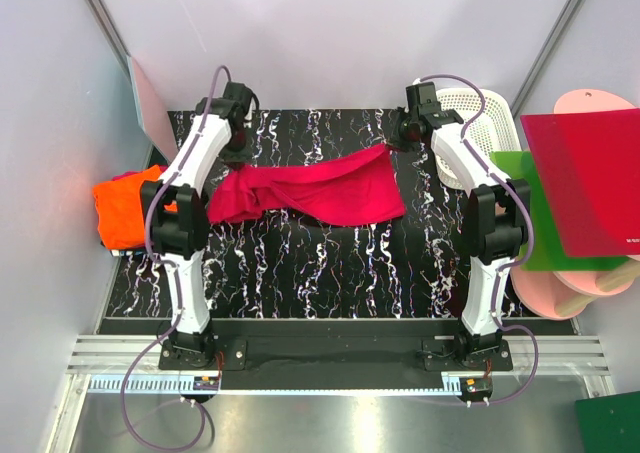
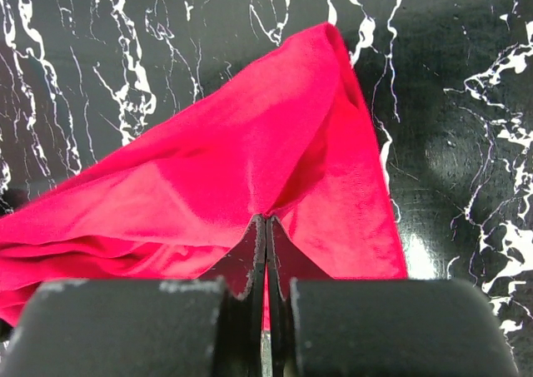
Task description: Fold and stack the t-shirts
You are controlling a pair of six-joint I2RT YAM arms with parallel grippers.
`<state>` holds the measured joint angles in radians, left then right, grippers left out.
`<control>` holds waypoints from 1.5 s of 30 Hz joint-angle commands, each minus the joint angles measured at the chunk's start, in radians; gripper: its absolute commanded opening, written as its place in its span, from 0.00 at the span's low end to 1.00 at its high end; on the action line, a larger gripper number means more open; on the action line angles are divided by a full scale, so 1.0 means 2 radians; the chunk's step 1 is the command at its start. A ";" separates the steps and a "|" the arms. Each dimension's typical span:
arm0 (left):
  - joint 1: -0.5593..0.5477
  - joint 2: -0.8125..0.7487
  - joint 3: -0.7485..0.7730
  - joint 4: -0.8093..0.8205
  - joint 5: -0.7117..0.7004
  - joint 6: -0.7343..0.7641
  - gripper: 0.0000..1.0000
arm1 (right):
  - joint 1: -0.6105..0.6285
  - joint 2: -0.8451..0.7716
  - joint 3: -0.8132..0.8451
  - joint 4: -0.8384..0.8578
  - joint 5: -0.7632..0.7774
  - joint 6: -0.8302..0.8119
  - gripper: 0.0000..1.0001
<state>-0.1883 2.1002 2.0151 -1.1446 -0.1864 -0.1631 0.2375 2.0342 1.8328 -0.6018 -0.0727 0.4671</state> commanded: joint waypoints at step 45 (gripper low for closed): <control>0.027 -0.091 0.036 0.102 -0.011 -0.105 0.00 | 0.000 -0.053 -0.009 0.039 0.007 -0.012 0.00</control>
<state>-0.1722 2.1181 2.0674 -1.0500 -0.0673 -0.3244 0.2375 2.0296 1.7901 -0.5869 -0.0906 0.4572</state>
